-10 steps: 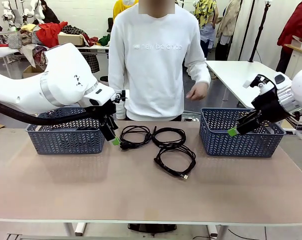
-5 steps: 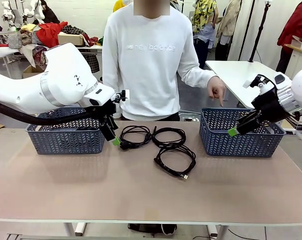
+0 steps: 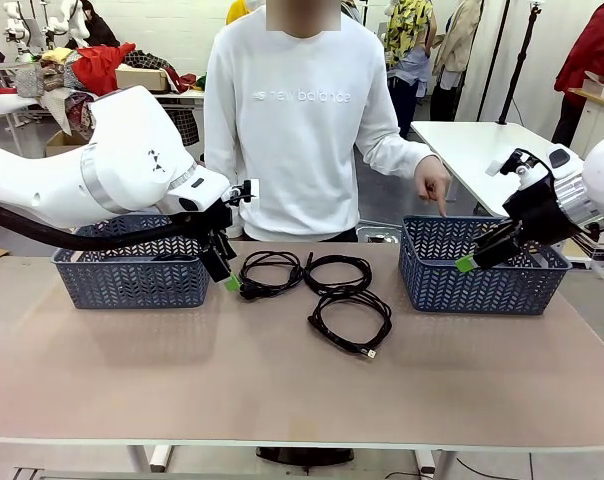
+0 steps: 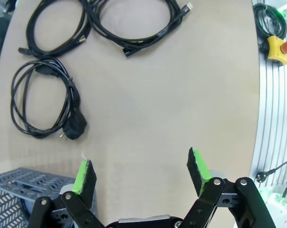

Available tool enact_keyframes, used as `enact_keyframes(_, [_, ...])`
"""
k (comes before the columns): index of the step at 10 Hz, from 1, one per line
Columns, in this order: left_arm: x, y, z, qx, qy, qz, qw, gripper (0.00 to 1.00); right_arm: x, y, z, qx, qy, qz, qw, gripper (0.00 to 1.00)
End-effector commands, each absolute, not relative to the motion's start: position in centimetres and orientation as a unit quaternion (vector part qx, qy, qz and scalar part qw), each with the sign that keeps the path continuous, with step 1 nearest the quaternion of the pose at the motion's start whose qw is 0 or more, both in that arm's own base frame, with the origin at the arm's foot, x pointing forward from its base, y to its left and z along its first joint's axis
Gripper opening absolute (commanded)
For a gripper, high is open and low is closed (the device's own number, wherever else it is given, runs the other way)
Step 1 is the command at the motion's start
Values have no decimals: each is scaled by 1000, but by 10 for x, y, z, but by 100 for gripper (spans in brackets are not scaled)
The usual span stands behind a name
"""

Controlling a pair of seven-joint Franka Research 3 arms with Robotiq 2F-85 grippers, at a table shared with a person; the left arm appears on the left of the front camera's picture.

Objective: Organize the cables according to human instructions.
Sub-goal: Pick up a bundle of cables and place it in the basket indicated by the human.

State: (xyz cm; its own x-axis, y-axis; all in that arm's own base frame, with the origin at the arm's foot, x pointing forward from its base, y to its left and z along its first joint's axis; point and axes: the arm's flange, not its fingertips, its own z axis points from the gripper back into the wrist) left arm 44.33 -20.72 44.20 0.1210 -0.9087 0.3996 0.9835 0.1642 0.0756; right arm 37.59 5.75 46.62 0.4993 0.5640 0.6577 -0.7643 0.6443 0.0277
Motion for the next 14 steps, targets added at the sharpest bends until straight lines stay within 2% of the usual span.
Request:
enact_keyframes(1, [443,-206,443,-103,-181,-638,742,100,379,56,464,168,-318,395,845,100])
enact_keyframes(7, [443,-206,443,-103,-181,-638,742,100,385,141,460,99,-235,404,879,100])
enact_keyframes(14, [443,-206,443,-103,-181,-638,742,100,400,239,410,65,-170,444,877,100])
